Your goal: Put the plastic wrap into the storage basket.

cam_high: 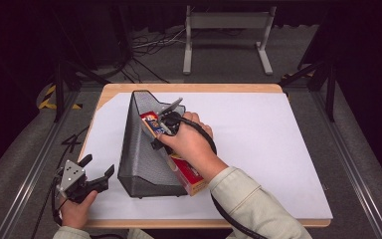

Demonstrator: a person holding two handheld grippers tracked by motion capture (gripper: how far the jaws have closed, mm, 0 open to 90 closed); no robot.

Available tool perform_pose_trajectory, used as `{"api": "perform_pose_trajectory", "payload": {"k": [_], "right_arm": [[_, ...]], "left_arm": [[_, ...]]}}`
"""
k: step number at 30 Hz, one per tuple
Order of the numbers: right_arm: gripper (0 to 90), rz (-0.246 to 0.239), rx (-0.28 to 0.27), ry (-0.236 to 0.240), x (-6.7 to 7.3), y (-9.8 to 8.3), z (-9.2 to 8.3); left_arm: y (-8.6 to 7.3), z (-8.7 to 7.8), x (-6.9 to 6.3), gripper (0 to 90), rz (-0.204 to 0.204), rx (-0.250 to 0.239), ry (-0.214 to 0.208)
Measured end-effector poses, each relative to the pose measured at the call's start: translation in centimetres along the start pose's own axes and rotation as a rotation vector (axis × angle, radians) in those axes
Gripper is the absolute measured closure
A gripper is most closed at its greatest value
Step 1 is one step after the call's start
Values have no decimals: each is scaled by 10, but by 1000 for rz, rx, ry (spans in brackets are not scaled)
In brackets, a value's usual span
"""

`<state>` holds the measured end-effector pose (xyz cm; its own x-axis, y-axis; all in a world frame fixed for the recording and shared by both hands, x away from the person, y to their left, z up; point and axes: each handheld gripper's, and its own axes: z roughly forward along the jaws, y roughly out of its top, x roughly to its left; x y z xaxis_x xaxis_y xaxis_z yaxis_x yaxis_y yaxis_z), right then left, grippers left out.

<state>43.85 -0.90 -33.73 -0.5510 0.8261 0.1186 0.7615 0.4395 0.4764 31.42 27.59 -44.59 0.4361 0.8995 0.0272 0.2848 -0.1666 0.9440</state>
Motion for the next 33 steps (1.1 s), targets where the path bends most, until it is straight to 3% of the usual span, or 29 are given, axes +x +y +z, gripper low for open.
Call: {"api": "perform_pose_trajectory", "payload": {"k": [5, 7, 18, 22, 27, 30, 33], "right_arm": [[192, -35, -78, 18, -1, -3, -18], [192, -54, -151, 36, -1, -7, -33], [183, -154, -290, 73, -12, -24, -71], [177, -157, -309, 82, -19, -29, -78], [175, -152, -355, 89, -37, -43, -95], [171, -137, -357, 84, -45, -48, -100], [171, -111, -361, 65, -62, -57, -112]], "left_arm": [[0, 1, 1, 154, -4, -5, -3], [0, 2, 0, 154, -4, -1, -4], [2, 3, 0, 154, -4, -5, -4], [2, 3, 1, 155, 0, -4, -4], [2, 3, 1, 155, -5, -5, -3], [2, 3, 1, 155, -5, -5, -3], [2, 3, 1, 154, -5, -5, -1]]}}
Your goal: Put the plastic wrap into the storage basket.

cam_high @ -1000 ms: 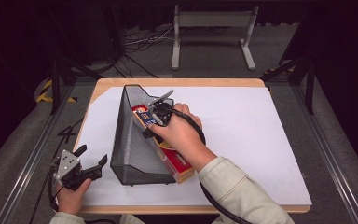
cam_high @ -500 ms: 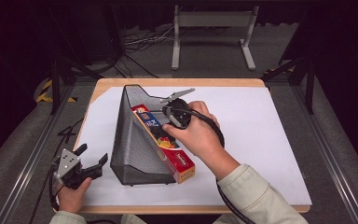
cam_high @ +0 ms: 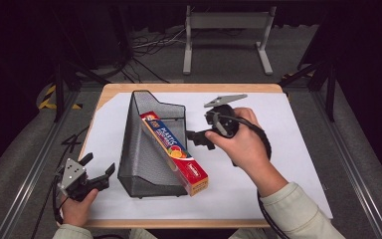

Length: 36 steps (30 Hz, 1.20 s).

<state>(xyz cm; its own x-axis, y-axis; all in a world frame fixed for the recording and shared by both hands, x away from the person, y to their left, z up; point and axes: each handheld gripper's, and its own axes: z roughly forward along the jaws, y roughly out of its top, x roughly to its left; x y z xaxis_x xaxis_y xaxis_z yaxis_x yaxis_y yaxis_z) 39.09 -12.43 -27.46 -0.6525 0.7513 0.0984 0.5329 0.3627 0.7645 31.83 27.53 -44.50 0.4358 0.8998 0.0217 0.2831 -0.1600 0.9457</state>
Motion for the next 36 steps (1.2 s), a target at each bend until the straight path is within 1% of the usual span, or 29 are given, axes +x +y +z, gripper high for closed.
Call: {"api": "perform_pose_trajectory", "payload": {"k": [1, 2, 3, 8, 11, 13, 15, 19, 21, 22, 24, 26, 28, 29, 33, 34, 36], "right_arm": [[171, 6, -13, -10, -9, -3, -9], [171, 6, -13, -10, -9, -3, -9], [169, 9, -20, -14, -13, -5, -14], [161, 25, -30, -43, -38, -13, -40], [161, 25, -38, -53, -51, -21, -51], [161, 26, -52, -51, -60, -29, -56], [161, 11, -62, -39, -67, -38, -59], [161, -19, -92, -43, -79, -52, -64], [161, -22, -100, -42, -84, -58, -65], [161, -22, -100, -42, -84, -58, -65], [160, -18, -103, -55, -90, -66, -65], [160, -5, -108, -76, -98, -77, -62], [143, 23, -106, -88, -105, -87, -58], [143, 27, -106, -90, -108, -93, -55], [139, 12, -100, -96, -118, -114, -46], [139, 12, -100, -96, -118, -114, -46], [133, 2, -102, -100, -123, -126, -41]], "left_arm": [[0, 0, 0, 154, 1, 3, 1], [0, 0, 0, 153, 1, 3, 1], [0, 0, 0, 153, 1, 4, 2], [0, 0, 0, 152, 3, 6, 4], [-1, 0, -1, 152, 2, 10, 4], [-1, 0, -1, 152, 3, 8, 5], [-1, 0, -1, 152, 6, 9, 4], [0, 1, -2, 152, 8, 14, 4], [0, 1, -2, 152, 8, 15, 4], [0, 1, -2, 152, 9, 14, 3], [0, 1, -2, 152, 8, 14, 3], [0, 1, -3, 152, 10, 16, 3], [0, 1, -3, 152, 10, 16, 3], [0, 1, -3, 152, 11, 15, 4], [-1, 1, -2, 152, 8, 15, 4], [-1, 1, -2, 152, 8, 15, 4], [-1, 2, -3, 152, 10, 19, 6]]}}
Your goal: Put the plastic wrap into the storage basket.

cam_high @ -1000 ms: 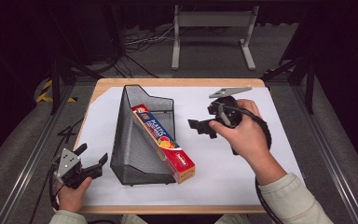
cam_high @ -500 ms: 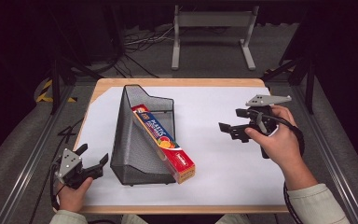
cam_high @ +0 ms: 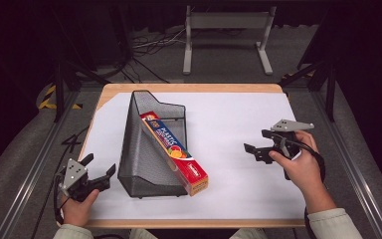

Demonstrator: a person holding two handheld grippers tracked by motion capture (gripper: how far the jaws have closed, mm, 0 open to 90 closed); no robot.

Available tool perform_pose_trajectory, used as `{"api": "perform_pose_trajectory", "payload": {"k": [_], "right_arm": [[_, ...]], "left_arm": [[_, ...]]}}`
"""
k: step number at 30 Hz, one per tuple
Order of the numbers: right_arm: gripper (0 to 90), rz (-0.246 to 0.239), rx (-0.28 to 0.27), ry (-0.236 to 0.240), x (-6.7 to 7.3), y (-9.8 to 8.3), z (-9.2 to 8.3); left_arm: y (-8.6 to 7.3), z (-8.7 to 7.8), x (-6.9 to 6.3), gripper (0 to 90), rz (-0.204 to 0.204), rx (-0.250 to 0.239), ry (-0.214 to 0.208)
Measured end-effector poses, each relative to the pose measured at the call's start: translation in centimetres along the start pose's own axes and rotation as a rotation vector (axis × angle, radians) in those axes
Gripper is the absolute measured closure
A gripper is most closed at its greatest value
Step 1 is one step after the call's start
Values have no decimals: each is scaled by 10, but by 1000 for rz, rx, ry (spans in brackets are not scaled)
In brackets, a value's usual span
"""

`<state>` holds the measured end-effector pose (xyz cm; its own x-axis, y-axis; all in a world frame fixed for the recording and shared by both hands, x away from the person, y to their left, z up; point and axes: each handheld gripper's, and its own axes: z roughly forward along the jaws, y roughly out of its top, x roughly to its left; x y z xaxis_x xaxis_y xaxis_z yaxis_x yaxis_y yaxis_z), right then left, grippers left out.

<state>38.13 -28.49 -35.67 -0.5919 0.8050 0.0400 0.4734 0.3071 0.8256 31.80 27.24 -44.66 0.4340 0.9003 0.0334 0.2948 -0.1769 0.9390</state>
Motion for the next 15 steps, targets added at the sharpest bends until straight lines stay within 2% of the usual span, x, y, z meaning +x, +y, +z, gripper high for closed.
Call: {"api": "perform_pose_trajectory", "payload": {"k": [2, 4, 5, 6, 9, 13, 15], "right_arm": [[130, -15, 4, -7, -4, -12, 3], [128, -20, 7, -6, -5, -17, 5], [126, -22, 11, -6, -8, -26, 7], [126, -22, 11, -6, -8, -26, 7], [125, -22, 19, -5, -11, -44, 12], [125, 0, -10, -22, -14, -68, 17], [126, -28, 23, -47, -15, -71, 19]], "left_arm": [[0, 0, -1, 152, 1, 3, 2], [0, 0, -1, 152, 1, 4, 2], [0, 0, -1, 152, 1, 4, 2], [0, 0, -1, 152, 1, 5, 2], [-1, 0, -1, 150, -1, 8, 2], [-1, -1, 0, 122, -2, 10, 13], [0, -1, 0, 101, -8, 4, 16]]}}
